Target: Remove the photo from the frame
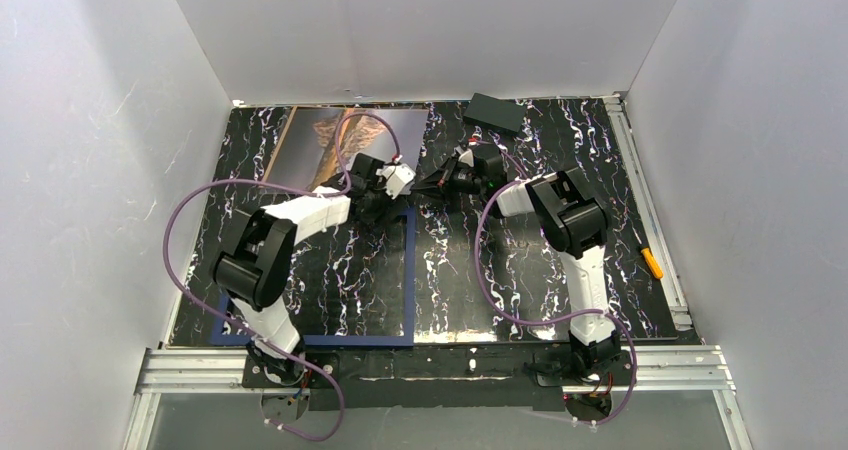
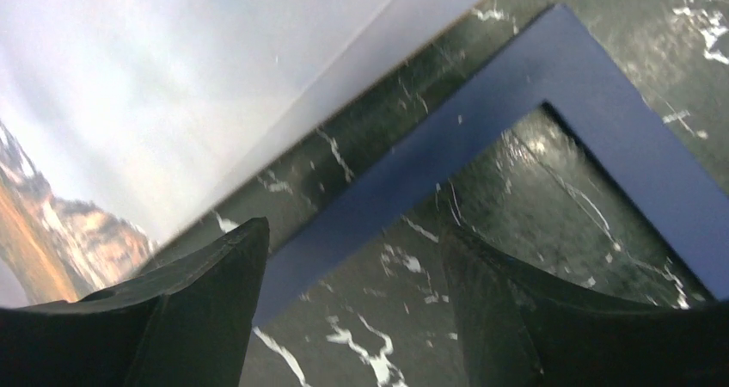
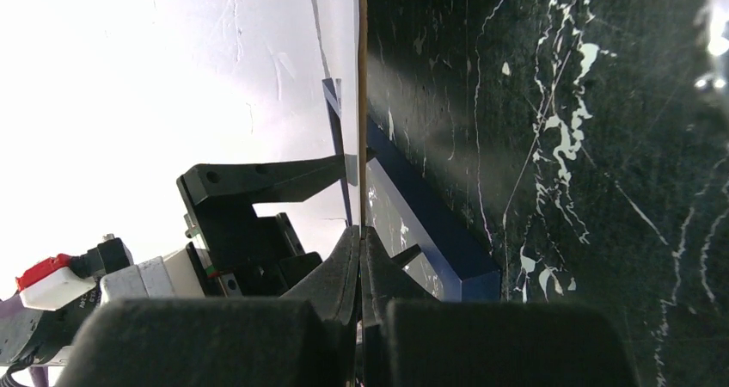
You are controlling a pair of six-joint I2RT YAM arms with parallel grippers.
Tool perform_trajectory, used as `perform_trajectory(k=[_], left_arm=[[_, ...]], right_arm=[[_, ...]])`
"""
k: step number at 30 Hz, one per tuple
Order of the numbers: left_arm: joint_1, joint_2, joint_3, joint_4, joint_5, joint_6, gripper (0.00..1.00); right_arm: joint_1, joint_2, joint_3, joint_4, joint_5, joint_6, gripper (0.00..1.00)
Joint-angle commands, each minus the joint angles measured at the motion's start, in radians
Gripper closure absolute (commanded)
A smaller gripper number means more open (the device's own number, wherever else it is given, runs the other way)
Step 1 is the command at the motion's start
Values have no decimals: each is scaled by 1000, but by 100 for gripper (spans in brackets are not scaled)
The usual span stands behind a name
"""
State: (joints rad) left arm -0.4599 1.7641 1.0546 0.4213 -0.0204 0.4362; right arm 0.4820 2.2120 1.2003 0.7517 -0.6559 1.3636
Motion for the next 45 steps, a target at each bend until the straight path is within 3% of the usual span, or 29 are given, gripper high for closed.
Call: perform_trajectory(k=[1,4,9,11,13,15,18,25,33,37,40,45], left_arm=[[4,-164,-34,-118,-6,-128,25],[5,-233,-17,-213,-40,-289,14],[33,-272,107,-475,-54,-638,7],[92,-287,108,-553,-24,-890,2],[180,-302,74,-556,104,-1128,2],[250,-317,8,-461,221,-1328,2],[304,-321,-66,-260,282,-1547,2],[349,-223,-264,221,197,-2018,6],[348,-59,-262,436,121,-2184,12],[343,14,-261,545,107,-2212,22],[342,6,-259,563,114,-2189,26],[343,-124,-302,421,110,-2122,22]], right_arm=[[6,-43,32,33,-38,10,99],[7,-49,37,23,-38,3,99],[7,-61,27,13,-35,-12,99],[7,-65,26,14,-37,-11,99],[8,-68,23,15,-34,-11,99],[7,-71,26,15,-33,-11,99],[7,-75,28,12,-33,-12,99],[7,-88,25,3,-27,-22,99],[10,-87,30,0,-29,-23,99],[13,-83,36,-4,-28,-28,99],[15,-77,42,-9,-28,-29,99],[22,-69,52,-9,-29,-29,99]])
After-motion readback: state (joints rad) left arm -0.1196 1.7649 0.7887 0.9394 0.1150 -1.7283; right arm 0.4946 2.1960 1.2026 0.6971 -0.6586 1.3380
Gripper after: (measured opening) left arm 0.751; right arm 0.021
